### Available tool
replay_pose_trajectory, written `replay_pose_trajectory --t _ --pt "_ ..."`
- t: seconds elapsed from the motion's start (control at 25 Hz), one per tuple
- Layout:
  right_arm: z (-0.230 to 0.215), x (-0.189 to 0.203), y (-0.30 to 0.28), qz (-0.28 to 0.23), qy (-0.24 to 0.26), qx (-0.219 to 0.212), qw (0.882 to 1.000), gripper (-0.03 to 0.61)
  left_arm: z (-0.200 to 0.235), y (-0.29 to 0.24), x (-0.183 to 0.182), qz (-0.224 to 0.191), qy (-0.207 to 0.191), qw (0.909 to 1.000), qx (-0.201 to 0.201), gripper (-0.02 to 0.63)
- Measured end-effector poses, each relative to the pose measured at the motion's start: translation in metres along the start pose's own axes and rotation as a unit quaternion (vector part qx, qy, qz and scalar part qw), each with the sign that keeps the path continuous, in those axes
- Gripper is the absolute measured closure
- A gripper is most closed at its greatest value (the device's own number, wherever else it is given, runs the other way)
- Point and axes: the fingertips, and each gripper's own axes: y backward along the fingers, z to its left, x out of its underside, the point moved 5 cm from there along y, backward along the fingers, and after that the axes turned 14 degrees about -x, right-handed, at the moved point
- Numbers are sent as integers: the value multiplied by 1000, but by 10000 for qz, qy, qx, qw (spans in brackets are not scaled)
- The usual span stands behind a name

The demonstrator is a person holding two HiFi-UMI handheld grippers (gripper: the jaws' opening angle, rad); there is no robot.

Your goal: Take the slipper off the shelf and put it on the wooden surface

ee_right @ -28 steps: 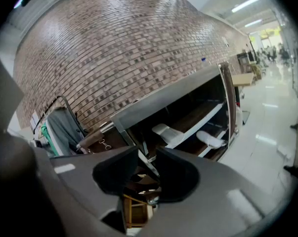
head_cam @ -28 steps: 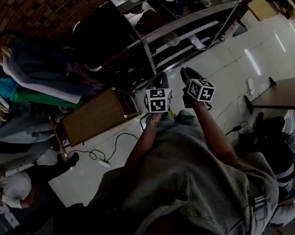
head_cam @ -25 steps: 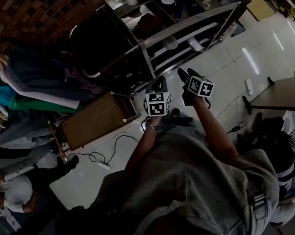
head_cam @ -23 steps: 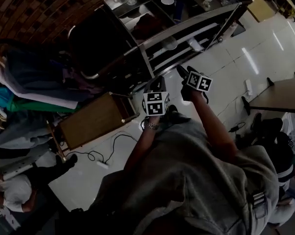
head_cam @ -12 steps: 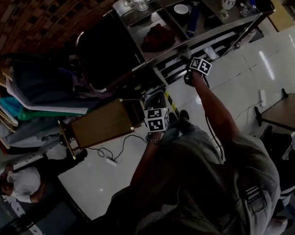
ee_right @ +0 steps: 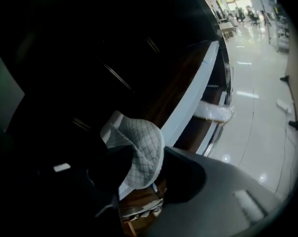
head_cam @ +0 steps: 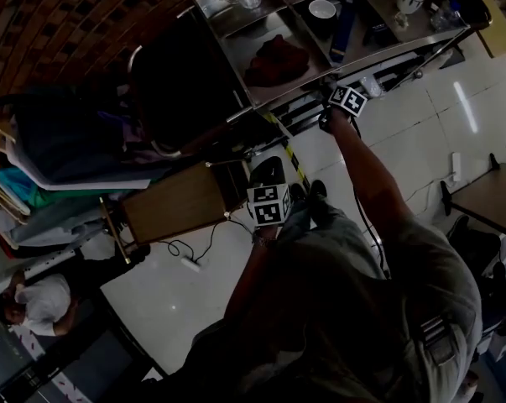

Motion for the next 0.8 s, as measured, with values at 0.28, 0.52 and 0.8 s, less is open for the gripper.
replay_pose_trajectory --t 0.28,0.52,0.8 --pt "28 -10 44 -316 882 -837 9921 532 -25 -5 -9 -102 -223 9993 295 611" --pt "45 -3 115 -315 1784 -1185 9763 540 -45 -3 -24 -277 -276 9975 595 610" --pt "54 39 230 -436 2544 -557 9645 540 -71 4 -45 -610 -338 9951 704 610"
